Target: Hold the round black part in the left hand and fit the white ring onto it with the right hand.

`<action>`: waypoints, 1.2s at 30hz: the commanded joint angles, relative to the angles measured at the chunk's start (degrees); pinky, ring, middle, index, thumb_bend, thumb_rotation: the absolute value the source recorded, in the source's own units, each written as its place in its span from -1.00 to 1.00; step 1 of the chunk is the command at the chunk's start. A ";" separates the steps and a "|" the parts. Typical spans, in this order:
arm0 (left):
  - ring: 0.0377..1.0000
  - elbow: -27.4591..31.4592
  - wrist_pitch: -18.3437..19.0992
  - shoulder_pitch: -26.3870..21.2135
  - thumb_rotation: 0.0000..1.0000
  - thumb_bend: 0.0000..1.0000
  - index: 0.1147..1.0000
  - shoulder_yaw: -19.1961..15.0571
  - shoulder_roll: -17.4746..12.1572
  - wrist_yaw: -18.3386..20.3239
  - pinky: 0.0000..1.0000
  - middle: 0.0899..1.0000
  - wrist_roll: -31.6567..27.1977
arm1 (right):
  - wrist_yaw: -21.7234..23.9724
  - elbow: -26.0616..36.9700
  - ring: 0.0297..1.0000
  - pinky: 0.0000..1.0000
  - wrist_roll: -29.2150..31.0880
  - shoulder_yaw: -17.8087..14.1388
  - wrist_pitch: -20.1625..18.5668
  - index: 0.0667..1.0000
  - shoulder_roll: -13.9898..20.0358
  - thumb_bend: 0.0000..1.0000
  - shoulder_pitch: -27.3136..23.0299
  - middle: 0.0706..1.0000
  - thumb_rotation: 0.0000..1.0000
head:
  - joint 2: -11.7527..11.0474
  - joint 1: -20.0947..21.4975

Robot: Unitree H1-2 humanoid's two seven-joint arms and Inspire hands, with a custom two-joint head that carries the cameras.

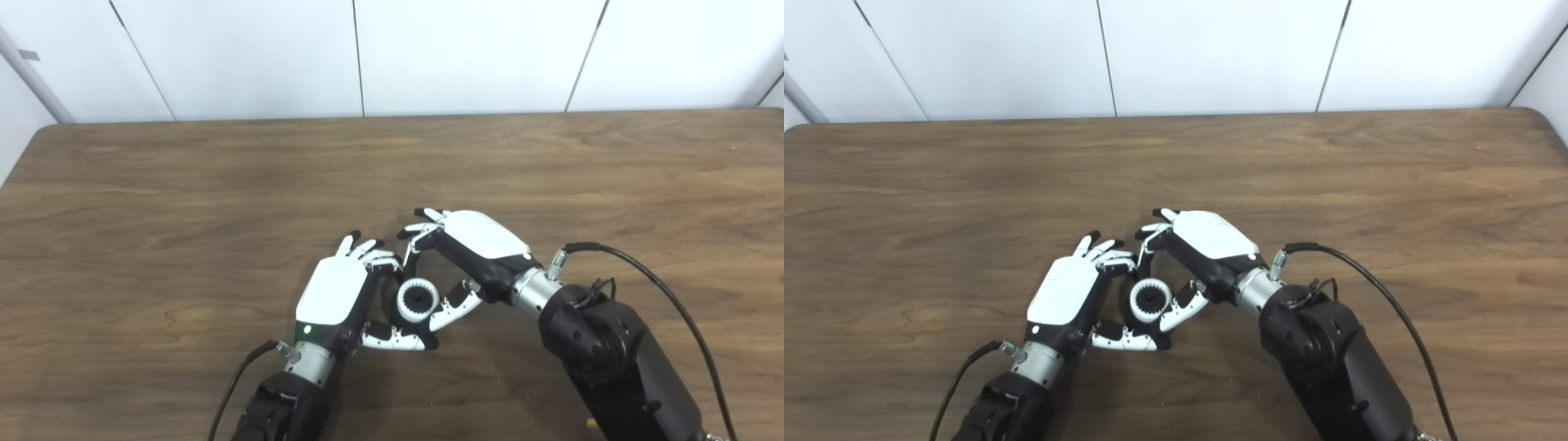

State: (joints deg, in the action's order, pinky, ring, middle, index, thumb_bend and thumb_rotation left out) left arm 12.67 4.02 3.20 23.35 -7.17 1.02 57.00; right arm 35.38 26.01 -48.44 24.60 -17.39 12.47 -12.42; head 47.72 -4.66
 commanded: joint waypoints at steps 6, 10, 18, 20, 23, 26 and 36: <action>0.77 0.80 0.45 -0.85 -0.89 0.05 -0.17 0.22 0.20 0.45 1.00 0.47 1.00 | -1.22 0.89 0.97 1.00 -0.22 -0.46 1.16 -0.11 -0.15 0.04 -1.12 0.69 -0.73 | 0.09 -0.10; 0.77 0.75 0.29 -0.90 -0.89 0.05 -0.17 0.22 0.14 0.23 1.00 0.47 0.95 | -0.97 0.93 0.97 1.00 -0.27 -0.46 1.14 -0.10 0.19 0.04 -0.96 0.69 -0.73 | 0.09 -0.10; 0.77 0.46 0.00 -0.92 -0.88 0.05 -0.17 0.17 0.00 -0.12 1.00 0.47 0.69 | -0.86 1.14 0.98 1.00 -0.05 -0.78 1.28 -0.09 0.84 0.05 -1.04 0.74 -0.69 | 0.07 0.14; 0.77 0.48 0.09 -0.89 -0.88 0.05 -0.17 0.16 0.04 -0.08 1.00 0.47 0.72 | -0.89 1.28 0.99 1.00 0.19 -1.01 1.32 0.05 1.03 0.44 -1.06 0.77 -0.56 | 0.07 0.14; 0.77 0.56 0.21 -0.86 -0.88 0.05 -0.17 0.18 0.03 0.05 1.00 0.48 0.82 | -0.94 1.52 1.00 1.00 0.36 -1.21 1.48 0.24 1.36 0.90 -1.09 0.82 -0.40 | 0.09 0.30; 0.77 0.62 0.09 -0.82 -0.88 0.05 -0.17 0.18 0.00 -0.02 1.00 0.48 0.73 | -0.66 1.76 1.00 1.00 -0.12 -1.18 1.26 0.31 1.56 0.99 -1.22 0.84 -0.36 | 0.07 0.30; 0.76 0.75 -0.08 -0.84 -0.88 0.05 -0.17 0.11 -0.16 -0.08 1.00 0.48 0.60 | -1.05 1.76 1.00 1.00 -0.32 -1.37 1.46 0.29 1.85 1.00 -1.18 0.84 -0.38 | 0.19 0.32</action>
State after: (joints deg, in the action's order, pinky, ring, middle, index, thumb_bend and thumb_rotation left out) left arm 12.63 4.11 3.07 23.43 -7.24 1.01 56.93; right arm 35.46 26.02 -48.67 23.94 -17.31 14.23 -12.40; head 47.81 -4.31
